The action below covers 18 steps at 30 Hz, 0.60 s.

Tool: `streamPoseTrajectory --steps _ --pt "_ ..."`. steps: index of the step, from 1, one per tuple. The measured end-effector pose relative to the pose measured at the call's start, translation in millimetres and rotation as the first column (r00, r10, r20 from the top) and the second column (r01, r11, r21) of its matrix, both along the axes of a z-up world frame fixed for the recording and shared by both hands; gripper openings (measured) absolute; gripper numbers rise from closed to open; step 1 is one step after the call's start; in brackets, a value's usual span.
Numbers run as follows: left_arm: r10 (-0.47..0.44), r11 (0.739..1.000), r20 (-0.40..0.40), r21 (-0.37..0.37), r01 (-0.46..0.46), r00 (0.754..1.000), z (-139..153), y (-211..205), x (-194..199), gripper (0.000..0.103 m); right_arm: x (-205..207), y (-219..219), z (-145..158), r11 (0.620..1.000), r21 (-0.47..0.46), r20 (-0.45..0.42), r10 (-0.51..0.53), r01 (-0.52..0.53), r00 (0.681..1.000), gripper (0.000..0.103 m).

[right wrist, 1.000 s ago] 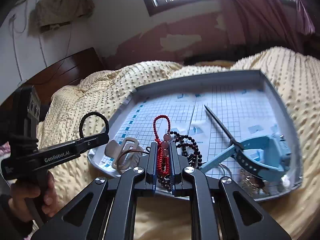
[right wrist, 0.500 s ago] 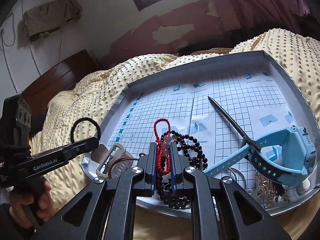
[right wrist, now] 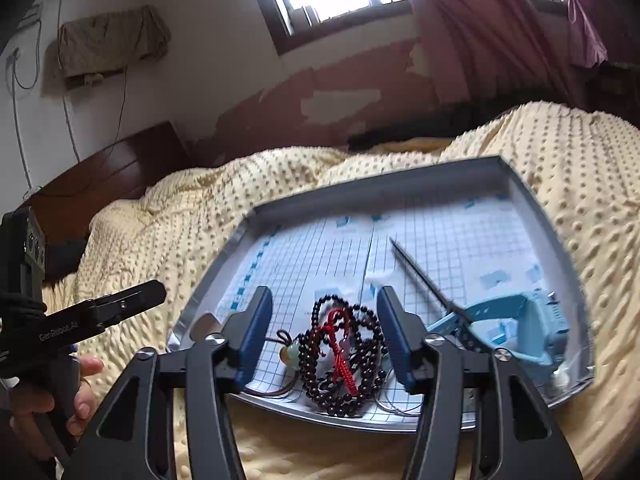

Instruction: Organize jewelry

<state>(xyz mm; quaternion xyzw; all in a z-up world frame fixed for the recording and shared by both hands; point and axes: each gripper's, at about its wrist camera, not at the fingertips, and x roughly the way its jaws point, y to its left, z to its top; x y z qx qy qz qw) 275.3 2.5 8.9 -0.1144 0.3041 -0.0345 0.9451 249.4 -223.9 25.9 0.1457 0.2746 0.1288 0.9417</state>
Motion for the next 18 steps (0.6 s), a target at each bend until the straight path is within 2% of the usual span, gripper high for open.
streamPoseTrajectory --steps 2,5,10,14,18 --pt "0.004 1.000 0.046 0.023 -0.005 0.999 10 -2 -11 0.102 -9 -5 10 1.000 -0.002 0.036 -0.017 0.017 0.999 0.071" --pt "-0.006 0.995 0.140 0.096 -0.008 0.990 28 -10 -36 0.103 -27 -12 26 0.999 -0.008 0.098 -0.039 0.040 0.994 0.086" --pt "-0.030 0.980 0.246 0.196 -0.019 0.969 50 -25 -78 0.103 -57 -20 48 0.998 -0.025 0.163 -0.052 0.057 0.985 0.091" --pt "-0.036 0.981 0.299 0.191 -0.023 0.954 63 -29 -113 0.103 -85 -25 62 0.996 -0.044 0.215 -0.070 0.081 0.974 0.102" --pt "-0.035 0.982 0.348 0.187 -0.033 0.937 71 -31 -145 0.103 -116 -29 72 0.996 -0.042 0.245 -0.072 0.085 0.967 0.102"
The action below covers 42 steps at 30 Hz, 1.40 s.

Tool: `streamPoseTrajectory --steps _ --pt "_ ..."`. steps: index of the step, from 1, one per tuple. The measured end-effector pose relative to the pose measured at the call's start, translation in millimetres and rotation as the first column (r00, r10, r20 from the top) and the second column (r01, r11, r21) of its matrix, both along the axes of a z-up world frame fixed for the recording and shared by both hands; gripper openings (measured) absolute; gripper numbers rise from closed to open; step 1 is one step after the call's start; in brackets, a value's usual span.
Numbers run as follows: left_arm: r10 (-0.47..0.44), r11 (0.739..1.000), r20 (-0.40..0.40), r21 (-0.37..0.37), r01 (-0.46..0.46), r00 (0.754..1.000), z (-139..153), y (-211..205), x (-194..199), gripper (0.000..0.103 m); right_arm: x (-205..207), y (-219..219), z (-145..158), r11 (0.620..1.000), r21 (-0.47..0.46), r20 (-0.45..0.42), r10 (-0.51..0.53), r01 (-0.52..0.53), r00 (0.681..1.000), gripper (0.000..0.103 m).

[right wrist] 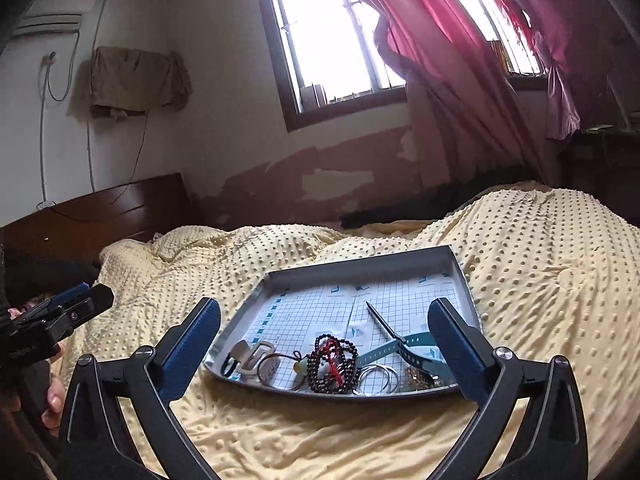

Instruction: Organize jewelry

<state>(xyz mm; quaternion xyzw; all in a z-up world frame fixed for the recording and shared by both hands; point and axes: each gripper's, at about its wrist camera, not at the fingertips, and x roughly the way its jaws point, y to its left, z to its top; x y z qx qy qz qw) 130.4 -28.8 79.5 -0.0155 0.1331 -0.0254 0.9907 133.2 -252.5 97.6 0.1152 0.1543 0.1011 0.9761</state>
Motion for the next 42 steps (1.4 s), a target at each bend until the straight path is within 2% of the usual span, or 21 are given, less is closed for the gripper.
streamPoseTrajectory --steps 9,19,27,34,37,42 --pt "-0.011 1.000 0.064 -0.020 0.012 0.998 3 -3 -66 0.103 -76 0 12 0.999 -0.043 0.080 0.012 -0.009 0.997 0.102" --pt "-0.023 1.000 0.079 -0.010 0.024 0.997 -11 -10 -115 0.103 -133 -3 0 0.998 -0.062 0.069 -0.015 0.019 0.997 0.102" --pt "-0.023 1.000 0.057 -0.002 0.023 0.998 -38 -2 -131 0.103 -151 3 -12 0.997 -0.068 0.012 -0.028 0.028 1.000 0.102" --pt "-0.016 0.998 0.039 -0.067 0.018 0.999 -64 14 -133 0.103 -157 19 -22 0.991 -0.123 -0.014 -0.044 0.042 0.999 0.102" --pt "-0.016 0.999 0.015 -0.048 0.017 1.000 -68 16 -131 0.103 -157 25 -22 0.988 -0.146 -0.015 -0.047 0.044 0.999 0.102" --pt "0.003 0.999 0.021 -0.038 -0.002 1.000 -69 22 -135 0.103 -156 29 -20 0.986 -0.159 -0.011 -0.051 0.049 0.999 0.102"
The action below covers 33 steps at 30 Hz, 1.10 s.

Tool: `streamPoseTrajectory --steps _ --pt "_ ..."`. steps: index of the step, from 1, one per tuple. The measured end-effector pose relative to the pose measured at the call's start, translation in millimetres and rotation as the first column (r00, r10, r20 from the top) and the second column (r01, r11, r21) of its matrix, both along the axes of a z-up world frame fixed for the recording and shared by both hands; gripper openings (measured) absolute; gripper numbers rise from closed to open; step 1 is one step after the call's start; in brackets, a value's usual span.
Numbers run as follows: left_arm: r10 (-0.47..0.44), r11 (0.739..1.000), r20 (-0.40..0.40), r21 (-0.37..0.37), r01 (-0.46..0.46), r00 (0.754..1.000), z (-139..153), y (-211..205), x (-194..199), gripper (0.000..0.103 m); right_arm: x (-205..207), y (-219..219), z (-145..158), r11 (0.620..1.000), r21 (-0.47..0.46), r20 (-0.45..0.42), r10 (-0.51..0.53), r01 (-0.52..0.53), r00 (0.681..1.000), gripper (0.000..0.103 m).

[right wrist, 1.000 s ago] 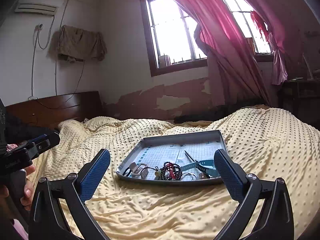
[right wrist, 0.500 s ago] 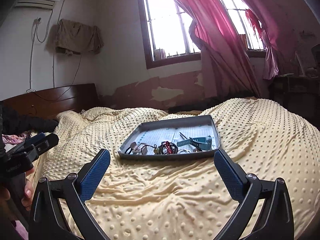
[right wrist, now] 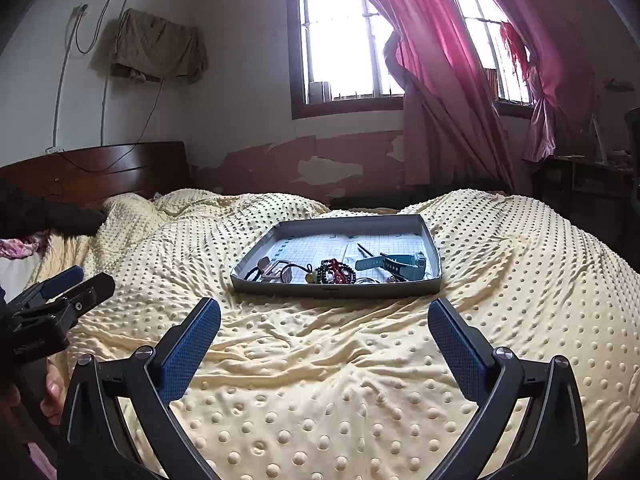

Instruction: Organize jewelry

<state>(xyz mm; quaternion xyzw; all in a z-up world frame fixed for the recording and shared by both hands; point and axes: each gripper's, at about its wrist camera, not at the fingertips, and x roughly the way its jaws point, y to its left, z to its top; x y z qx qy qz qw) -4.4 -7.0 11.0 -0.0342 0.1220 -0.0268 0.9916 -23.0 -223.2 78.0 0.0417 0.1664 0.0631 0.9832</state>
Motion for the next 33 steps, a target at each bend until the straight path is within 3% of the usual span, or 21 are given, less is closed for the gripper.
streamPoseTrajectory --steps 33 --pt "0.000 1.000 -0.010 0.010 0.000 1.000 -4.1 -1.6 1.4 0.103 -0.8 3.2 0.0 1.000 0.008 -0.008 0.003 -0.002 1.000 0.102"
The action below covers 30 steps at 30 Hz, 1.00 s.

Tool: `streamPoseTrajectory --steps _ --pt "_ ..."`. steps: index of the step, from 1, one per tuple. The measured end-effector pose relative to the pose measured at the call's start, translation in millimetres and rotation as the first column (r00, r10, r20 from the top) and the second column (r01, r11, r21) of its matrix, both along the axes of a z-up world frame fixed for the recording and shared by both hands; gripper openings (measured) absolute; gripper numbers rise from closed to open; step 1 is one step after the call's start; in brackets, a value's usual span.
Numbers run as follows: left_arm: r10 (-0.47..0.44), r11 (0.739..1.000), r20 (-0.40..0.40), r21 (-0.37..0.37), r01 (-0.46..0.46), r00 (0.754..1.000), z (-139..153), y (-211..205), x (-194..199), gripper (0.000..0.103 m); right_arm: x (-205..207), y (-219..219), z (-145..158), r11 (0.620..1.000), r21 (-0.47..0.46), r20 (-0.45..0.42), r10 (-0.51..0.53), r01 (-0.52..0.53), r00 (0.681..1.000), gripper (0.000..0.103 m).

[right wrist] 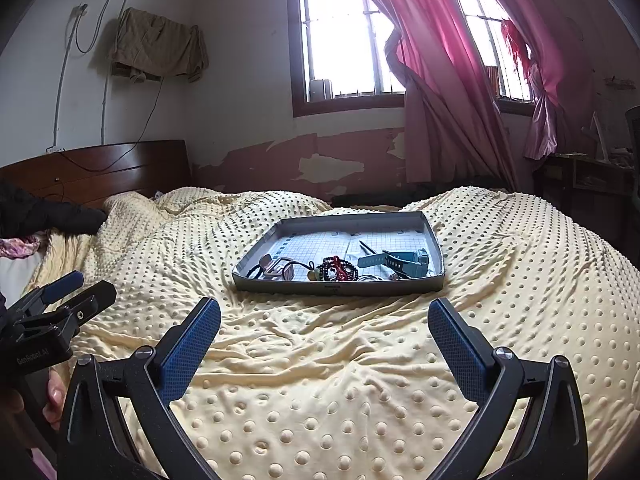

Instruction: Organize jewelry

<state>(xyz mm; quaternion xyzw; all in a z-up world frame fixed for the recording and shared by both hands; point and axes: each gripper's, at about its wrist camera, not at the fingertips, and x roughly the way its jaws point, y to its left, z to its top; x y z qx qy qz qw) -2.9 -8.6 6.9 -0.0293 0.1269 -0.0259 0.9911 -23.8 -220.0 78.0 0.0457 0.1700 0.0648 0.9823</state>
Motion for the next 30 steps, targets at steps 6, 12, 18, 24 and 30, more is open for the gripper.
streamPoseTrajectory --steps 6,12,18,24,30 --pt "0.002 1.000 0.001 0.000 -0.002 1.000 -0.3 -0.7 -0.2 0.103 -0.8 0.6 0.1 1.000 -0.004 -0.001 0.001 -0.001 1.000 0.102" --pt "-0.002 1.000 -0.004 0.000 0.002 1.000 -0.9 -1.8 0.7 0.103 -0.9 -0.7 0.6 1.000 -0.002 0.002 0.002 -0.002 1.000 0.102" --pt "-0.002 1.000 -0.003 0.001 0.002 1.000 -1.4 -2.2 1.0 0.103 -0.7 -0.6 0.9 1.000 -0.003 0.003 0.003 -0.003 1.000 0.102" --pt "-0.008 1.000 -0.004 0.002 0.008 1.000 -2.6 -3.7 0.4 0.103 -0.8 -0.2 1.0 1.000 -0.002 0.002 0.002 -0.002 1.000 0.102" --pt "-0.010 1.000 -0.006 0.004 0.010 1.000 -2.8 -4.3 -0.1 0.103 -0.8 -0.4 1.0 1.000 -0.002 0.002 0.002 -0.002 1.000 0.102"
